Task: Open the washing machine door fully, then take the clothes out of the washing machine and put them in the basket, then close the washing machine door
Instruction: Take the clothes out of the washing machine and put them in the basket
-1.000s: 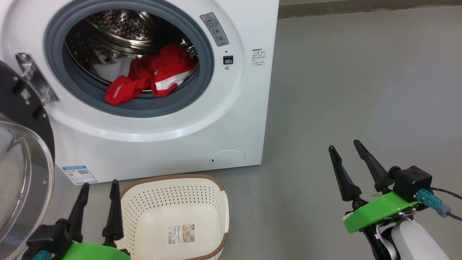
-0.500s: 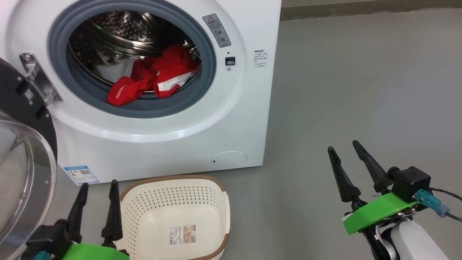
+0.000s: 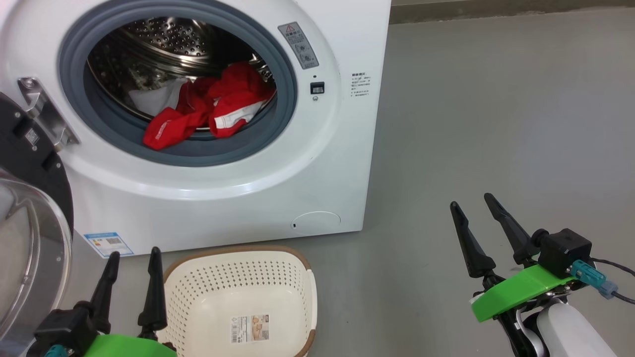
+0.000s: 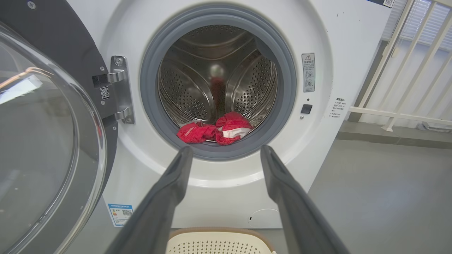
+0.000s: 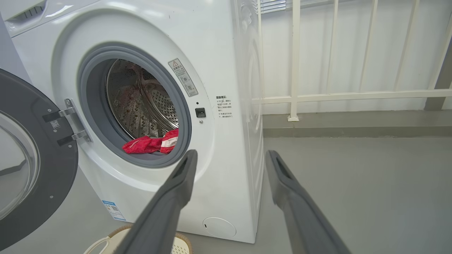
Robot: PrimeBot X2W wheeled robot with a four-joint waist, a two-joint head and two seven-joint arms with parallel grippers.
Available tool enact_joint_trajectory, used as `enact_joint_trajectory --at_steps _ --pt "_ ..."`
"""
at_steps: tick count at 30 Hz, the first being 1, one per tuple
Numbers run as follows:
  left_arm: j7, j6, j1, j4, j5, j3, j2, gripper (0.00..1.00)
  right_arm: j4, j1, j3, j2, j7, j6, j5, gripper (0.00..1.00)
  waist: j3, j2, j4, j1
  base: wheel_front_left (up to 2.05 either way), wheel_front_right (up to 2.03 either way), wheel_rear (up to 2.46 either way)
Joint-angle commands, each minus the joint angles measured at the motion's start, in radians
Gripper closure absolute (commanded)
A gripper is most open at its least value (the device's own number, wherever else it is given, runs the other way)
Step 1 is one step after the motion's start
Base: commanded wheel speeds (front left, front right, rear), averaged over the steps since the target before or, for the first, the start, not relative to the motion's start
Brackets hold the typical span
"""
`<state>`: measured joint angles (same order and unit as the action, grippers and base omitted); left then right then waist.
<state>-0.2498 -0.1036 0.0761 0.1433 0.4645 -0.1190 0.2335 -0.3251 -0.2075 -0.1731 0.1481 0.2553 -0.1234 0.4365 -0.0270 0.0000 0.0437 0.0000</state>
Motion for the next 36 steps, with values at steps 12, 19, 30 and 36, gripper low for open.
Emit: enact_joint_trajectory --at_steps 12,19,30,36 --pt "-0.012 0.005 0.027 -0.013 0.008 0.049 0.021 0.00 0.024 -0.011 -0.011 0.001 0.006 -0.007 0.002 0.00 -0.008 0.0000 -0.005 0.0000 0.88 -0.88 0.00" --pt "-0.012 0.014 0.031 -0.013 0.015 0.053 0.021 0.00 0.023 -0.014 -0.008 -0.002 0.006 -0.007 0.001 0.00 -0.015 0.0000 -0.007 0.0000 0.33 -0.33 0.00" --pt "-0.012 0.013 0.036 -0.009 0.010 0.052 0.024 0.00 0.023 -0.014 -0.009 -0.008 0.006 -0.007 -0.001 0.00 -0.020 0.0000 -0.009 0.0000 0.00 0.00 0.00" --pt "-0.012 0.014 0.035 -0.010 0.010 0.051 0.026 0.00 0.024 -0.014 -0.008 -0.010 0.006 -0.007 -0.003 0.00 -0.022 0.0000 -0.009 0.0000 0.00 0.00 0.00"
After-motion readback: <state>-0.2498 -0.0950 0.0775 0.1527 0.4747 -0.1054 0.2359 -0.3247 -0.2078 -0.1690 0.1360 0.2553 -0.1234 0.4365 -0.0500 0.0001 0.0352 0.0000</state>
